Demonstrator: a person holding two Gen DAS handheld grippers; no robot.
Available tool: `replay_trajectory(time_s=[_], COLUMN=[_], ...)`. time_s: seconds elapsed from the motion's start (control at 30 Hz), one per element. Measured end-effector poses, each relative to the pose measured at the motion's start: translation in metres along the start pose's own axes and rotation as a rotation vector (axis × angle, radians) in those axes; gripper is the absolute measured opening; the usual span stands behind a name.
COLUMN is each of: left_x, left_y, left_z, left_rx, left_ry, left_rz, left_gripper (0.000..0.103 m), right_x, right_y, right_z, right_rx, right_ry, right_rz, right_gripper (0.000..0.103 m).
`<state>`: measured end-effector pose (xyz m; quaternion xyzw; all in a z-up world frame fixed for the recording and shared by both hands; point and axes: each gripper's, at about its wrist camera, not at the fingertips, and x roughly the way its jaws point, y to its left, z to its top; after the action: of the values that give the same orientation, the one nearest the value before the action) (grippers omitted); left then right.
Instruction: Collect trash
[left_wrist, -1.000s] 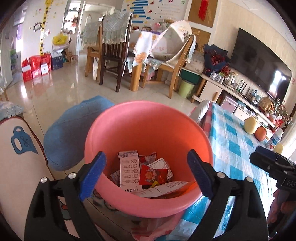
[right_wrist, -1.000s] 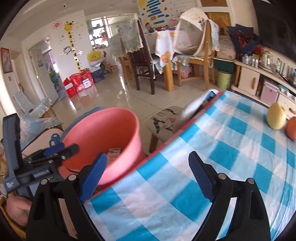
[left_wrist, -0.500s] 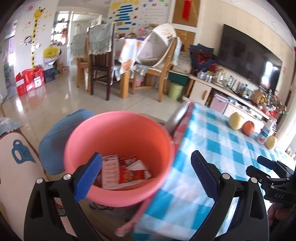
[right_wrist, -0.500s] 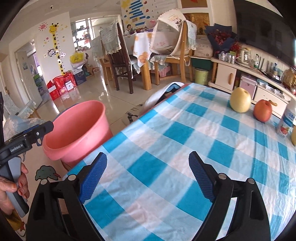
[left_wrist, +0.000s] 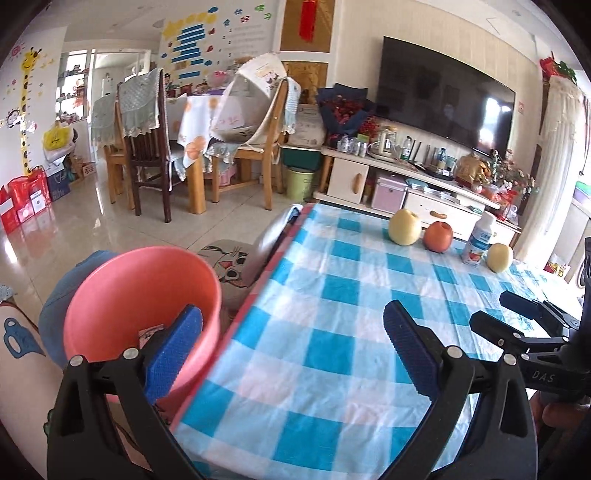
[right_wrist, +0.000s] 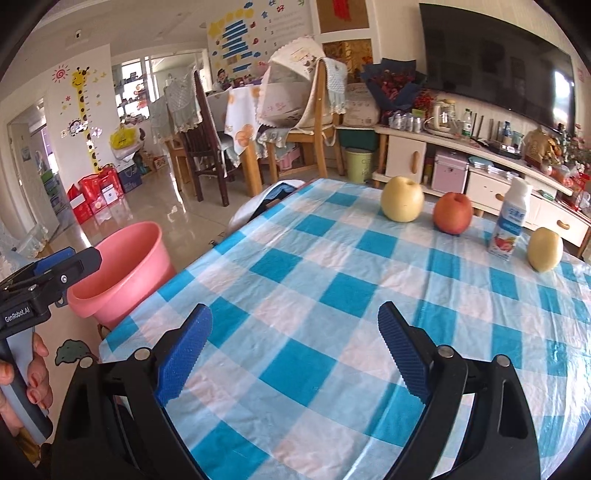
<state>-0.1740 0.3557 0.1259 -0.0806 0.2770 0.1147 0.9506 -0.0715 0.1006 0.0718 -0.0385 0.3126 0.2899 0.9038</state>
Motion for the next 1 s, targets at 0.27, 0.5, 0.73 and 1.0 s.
replay_trajectory(time_s=[0.27, 0.5, 0.73, 1.0], left_x=[0.0, 0.004, -0.002, -0.011], left_y=[-0.046, -0.081, -0.121, -0.169], left_z=[0.008, 0.008, 0.012, 0.016], left_rx=[0.017, 0.015, 0.067, 0.128], left_ry=[0.016, 0.075, 0.057, 0.017], left_rz=[-0.059, -0.104, -0.123, -0.162], left_gripper=[0.099, 0.099, 0.099, 0.099], right_x=[-0.026, -0.048, -0.066, -0.09], right_y=[-0.029, -0.055, -0.08, -0.12], right_z=[-0.001, -0.002, -0.005, -0.012], right_rx=[0.0, 0.007, 0.016, 0.048], right_ry=[-0.069, -0.124, -0.166, -0.215], right_rz=[-0.073, -0.127, -0.188, -0.276], right_gripper=[0.094, 0.094, 0.094, 0.094])
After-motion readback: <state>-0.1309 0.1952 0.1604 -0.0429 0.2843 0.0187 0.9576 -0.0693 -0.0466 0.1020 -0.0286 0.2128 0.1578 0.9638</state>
